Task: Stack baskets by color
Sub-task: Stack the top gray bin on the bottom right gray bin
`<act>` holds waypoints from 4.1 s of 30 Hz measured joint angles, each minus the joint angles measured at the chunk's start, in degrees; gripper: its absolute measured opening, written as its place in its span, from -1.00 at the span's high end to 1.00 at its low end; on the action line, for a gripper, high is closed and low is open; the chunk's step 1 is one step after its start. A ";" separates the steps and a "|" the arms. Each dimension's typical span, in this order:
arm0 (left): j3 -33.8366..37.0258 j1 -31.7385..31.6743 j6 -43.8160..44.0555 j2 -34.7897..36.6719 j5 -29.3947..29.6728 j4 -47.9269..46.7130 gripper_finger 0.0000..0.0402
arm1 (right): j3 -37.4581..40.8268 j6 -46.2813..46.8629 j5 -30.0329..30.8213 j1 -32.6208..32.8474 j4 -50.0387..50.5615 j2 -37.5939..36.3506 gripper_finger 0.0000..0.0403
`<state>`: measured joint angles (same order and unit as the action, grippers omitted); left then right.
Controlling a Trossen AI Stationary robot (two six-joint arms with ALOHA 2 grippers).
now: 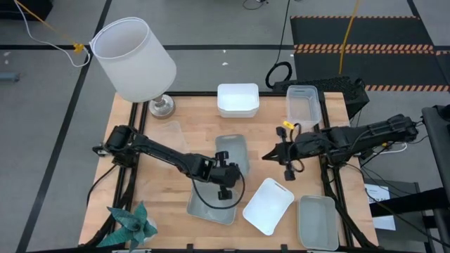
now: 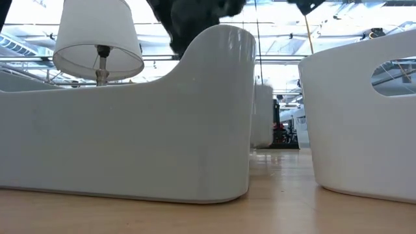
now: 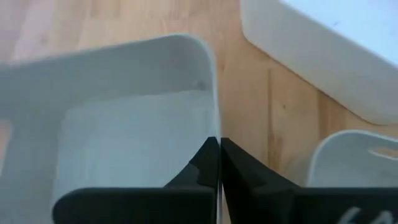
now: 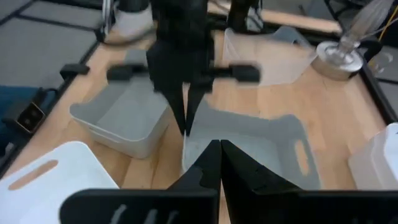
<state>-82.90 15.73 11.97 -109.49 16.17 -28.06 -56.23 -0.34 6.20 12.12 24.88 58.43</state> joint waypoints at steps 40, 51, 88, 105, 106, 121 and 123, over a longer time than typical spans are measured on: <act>-10.33 1.28 -7.74 4.46 1.15 -4.98 0.96 | -7.39 -7.01 -1.75 3.02 1.90 16.81 0.94; -10.33 5.31 -12.00 5.81 0.83 -5.35 0.08 | -7.34 -8.38 -1.57 2.99 5.87 15.84 0.99; -9.39 6.85 -36.34 4.65 6.26 -7.43 -0.20 | -7.34 2.57 -1.77 17.64 12.76 10.39 0.99; -7.97 4.15 -42.98 2.70 0.28 -4.45 0.39 | -7.32 2.50 -1.77 17.64 12.69 10.41 0.99; -7.97 4.15 -43.20 2.62 0.24 -4.63 0.43 | -7.32 2.50 -1.77 17.64 12.70 10.41 0.99; -7.97 4.24 -48.40 2.58 -2.28 -4.63 0.96 | -7.30 2.13 -1.97 17.64 12.73 10.41 0.99; -7.97 4.23 -48.38 2.58 -2.23 -4.49 0.95 | -7.30 1.75 -1.93 17.64 12.24 10.41 0.96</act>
<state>-90.87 19.95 -36.41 -106.91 13.93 -32.55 -63.53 1.41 4.27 29.76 37.11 68.84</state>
